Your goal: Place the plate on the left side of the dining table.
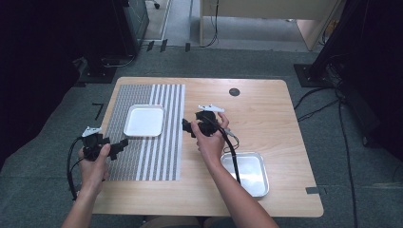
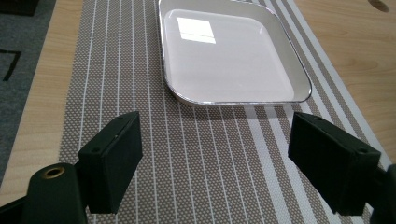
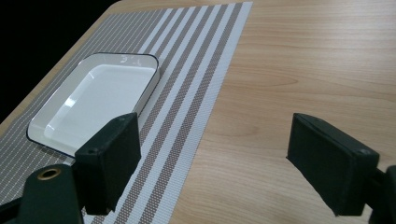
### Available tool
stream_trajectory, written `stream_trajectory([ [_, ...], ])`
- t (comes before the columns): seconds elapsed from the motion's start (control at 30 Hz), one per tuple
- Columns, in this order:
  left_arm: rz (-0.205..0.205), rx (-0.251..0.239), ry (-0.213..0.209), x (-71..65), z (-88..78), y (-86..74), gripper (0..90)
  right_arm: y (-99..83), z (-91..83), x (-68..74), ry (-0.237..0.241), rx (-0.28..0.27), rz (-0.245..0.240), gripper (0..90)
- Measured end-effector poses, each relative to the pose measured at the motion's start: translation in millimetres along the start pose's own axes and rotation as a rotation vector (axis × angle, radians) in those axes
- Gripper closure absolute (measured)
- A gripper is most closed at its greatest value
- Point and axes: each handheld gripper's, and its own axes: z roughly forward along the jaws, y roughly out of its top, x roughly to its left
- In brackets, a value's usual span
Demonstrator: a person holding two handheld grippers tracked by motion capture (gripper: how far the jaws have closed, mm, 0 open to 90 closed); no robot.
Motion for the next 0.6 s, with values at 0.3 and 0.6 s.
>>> stream_trajectory([
  [0.3, 0.005, -0.021, -0.009, -2.3, -12.6, -10.6, 17.7, -2.9, -25.6, -10.4, 0.005, -0.016, -0.006, 17.2],
  [0.6, 0.013, -0.038, -0.014, -5.9, -27.3, -22.5, 17.7, -8.9, -46.4, -28.0, -0.017, -0.030, 0.000, 17.5],
])
